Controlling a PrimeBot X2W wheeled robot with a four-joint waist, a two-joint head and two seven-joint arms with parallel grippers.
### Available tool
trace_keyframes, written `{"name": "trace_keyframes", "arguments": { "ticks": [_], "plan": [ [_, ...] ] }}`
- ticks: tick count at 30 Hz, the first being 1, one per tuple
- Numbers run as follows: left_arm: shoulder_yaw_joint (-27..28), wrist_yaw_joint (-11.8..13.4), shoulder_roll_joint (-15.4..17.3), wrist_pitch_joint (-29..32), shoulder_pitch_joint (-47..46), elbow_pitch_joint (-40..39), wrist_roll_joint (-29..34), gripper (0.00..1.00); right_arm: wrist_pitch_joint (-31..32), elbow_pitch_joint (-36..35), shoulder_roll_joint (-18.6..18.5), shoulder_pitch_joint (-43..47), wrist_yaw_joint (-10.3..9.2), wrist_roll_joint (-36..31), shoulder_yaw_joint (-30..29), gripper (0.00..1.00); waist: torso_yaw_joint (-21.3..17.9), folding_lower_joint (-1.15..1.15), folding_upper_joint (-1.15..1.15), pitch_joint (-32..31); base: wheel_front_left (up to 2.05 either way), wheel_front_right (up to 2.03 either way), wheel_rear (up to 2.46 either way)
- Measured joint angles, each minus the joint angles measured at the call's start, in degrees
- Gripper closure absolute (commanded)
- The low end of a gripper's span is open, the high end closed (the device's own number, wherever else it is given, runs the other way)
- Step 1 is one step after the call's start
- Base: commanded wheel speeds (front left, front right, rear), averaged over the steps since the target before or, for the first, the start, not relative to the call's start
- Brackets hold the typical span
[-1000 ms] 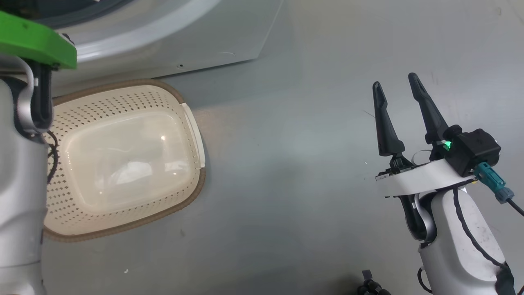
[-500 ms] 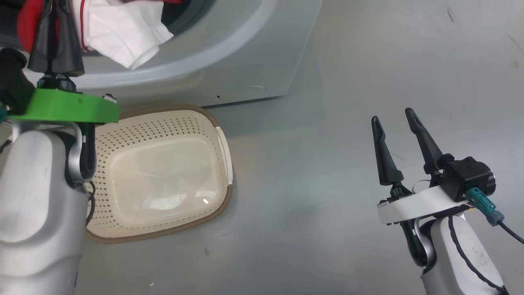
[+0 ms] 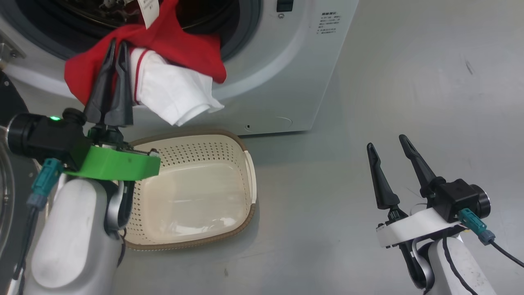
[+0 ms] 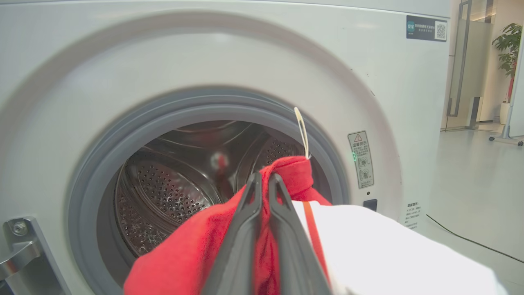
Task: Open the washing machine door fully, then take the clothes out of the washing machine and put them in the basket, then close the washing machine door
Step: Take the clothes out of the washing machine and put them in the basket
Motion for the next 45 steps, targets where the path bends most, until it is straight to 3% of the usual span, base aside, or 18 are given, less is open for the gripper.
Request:
{"name": "trace_keyframes", "arguments": {
  "ticks": [9,23,37,45],
  "plan": [
    [-4.05,0.34,-1.54,0.00,7.45,-0.12,0.56,1.00,0.01,-0.24,-0.01,1.50,0.08,-0.09,0.87,0.00,2.13,0.00,0.00,-2.45,0.00,0.00,0.00],
    [-6.15,1.56,-2.86,2.40,11.65,9.33,0.08,1.00,0.01,-1.90,-0.05,1.44,0.11,0.05,3.38,0.00,0.08,0.00,0.00,-0.03,0.00,0.00,0.00],
    [-1.21,3.71,-2.94,3.83,3.07,22.04,-0.80,1.00,0.00,-4.72,-0.08,-1.82,0.54,0.99,4.71,0.00,-3.74,0.00,0.00,8.55,0.00,0.00,0.00],
    [1.03,3.74,-2.99,6.72,-0.90,31.09,-3.92,1.00,0.00,-6.55,-0.08,-5.52,0.59,2.53,5.82,0.00,-6.54,0.00,0.00,14.78,0.00,0.00,0.00]
  ]
}}
